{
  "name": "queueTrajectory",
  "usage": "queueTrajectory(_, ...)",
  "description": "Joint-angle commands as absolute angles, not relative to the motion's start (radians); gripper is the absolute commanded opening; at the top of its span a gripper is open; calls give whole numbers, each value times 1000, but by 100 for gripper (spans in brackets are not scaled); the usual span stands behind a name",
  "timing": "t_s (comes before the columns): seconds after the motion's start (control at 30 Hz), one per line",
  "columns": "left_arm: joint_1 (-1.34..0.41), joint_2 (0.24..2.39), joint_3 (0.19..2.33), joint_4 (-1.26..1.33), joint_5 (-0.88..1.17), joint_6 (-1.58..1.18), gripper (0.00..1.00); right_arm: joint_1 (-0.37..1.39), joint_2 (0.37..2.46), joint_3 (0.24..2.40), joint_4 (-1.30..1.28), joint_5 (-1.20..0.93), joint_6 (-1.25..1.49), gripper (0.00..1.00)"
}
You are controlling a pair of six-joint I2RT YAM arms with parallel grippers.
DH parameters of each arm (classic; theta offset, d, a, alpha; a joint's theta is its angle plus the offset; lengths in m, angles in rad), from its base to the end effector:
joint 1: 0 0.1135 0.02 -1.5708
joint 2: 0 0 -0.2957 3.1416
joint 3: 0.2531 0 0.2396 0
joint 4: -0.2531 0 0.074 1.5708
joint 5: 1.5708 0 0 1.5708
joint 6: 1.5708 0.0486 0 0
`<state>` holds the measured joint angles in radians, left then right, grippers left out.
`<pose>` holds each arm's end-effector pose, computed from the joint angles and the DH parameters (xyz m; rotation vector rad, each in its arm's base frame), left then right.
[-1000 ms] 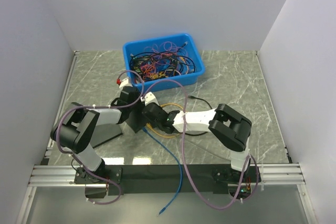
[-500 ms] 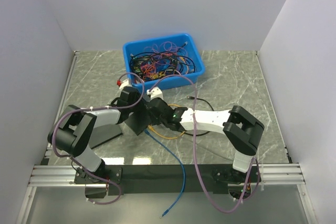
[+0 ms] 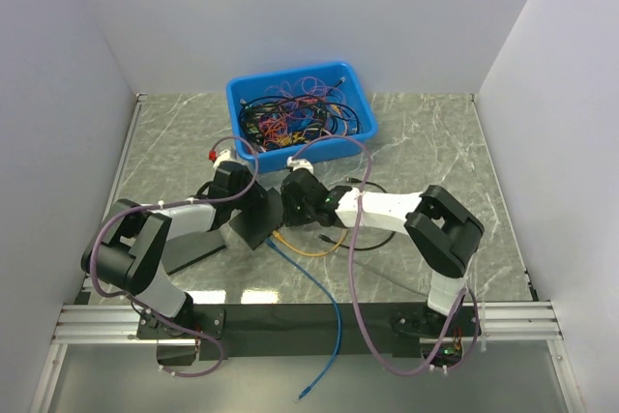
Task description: Insert the plug into the switch port
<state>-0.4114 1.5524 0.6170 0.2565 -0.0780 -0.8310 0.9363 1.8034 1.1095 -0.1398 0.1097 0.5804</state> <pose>0.2727 -0.1148 0.1812 -0.5237 2.2523 -0.5699 0.2337 0.3086 0.2084 -0.3868 2.4472 0.5592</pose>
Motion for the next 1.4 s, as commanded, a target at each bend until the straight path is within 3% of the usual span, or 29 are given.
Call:
queueTrajectory(0.0,-405,1563,580,98,-81,-802,39,890,1836,1132,-92,34,617,40)
queueTrajectory(1.1,-402,1580,607,87,-9,-813,38,793,2066,1525,-153,-86,486,38)
queueTrajectory(1.37,-391,1556,612,68,-21,-810,38,784,1889,1425,-186,57,420,38)
